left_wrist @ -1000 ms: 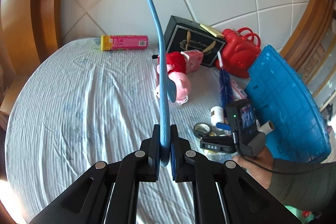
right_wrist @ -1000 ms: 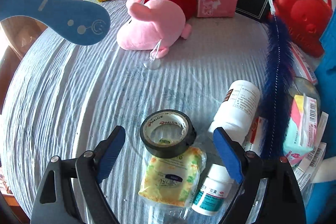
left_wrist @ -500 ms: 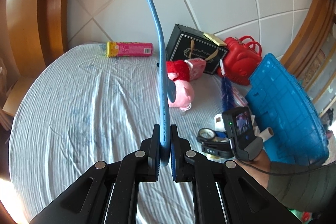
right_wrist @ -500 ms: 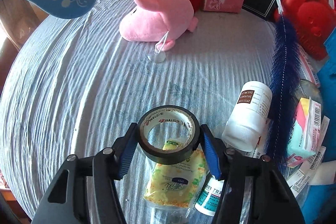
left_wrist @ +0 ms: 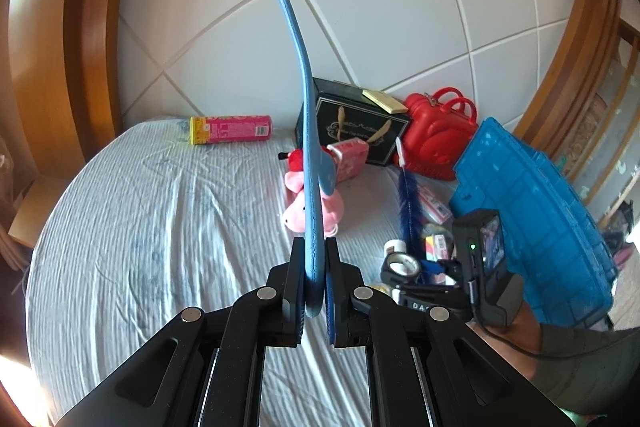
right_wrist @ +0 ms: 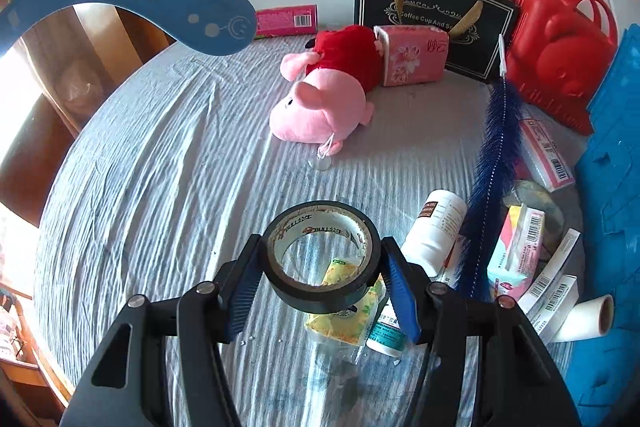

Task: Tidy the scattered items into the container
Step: 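Carry the boomerang and tape roll in both grippers over the blue crate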

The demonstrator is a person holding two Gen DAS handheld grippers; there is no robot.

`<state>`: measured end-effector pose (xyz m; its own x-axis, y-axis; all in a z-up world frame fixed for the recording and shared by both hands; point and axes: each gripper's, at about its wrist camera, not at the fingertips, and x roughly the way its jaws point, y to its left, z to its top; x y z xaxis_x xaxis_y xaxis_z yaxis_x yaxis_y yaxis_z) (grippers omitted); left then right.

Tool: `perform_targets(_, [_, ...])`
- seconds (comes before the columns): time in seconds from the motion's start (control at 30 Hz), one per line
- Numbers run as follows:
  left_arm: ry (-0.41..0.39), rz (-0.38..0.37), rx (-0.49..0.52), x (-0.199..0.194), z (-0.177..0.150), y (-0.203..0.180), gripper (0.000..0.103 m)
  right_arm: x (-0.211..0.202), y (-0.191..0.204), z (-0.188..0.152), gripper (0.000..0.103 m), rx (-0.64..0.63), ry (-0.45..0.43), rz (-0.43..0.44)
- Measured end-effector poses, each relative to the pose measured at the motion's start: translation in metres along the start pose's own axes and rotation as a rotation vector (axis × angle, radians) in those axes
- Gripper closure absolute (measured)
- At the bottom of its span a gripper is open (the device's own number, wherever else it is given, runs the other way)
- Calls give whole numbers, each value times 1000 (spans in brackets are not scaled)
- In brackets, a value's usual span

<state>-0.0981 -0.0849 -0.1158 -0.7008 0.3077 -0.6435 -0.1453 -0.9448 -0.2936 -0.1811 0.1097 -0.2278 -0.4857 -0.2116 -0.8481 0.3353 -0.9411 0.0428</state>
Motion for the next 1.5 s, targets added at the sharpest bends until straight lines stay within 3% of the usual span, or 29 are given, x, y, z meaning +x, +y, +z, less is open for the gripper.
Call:
perform_targets(0.43, [-112, 9, 60, -67, 18, -58, 96, -144, -25, 1, 46, 12, -200, 62])
perform_targets(0.93, [-185, -82, 150, -97, 32, -162, 96, -275, -89, -26, 46, 75, -395, 33])
perform_targets(1.2, [-210, -134, 210, -99, 37, -220, 96, -326, -142, -48, 46, 130, -485, -10])
perform_targets(1.5, [-210, -215, 281, -86, 40, -286, 96, -357, -197, -78, 46, 197, -504, -72])
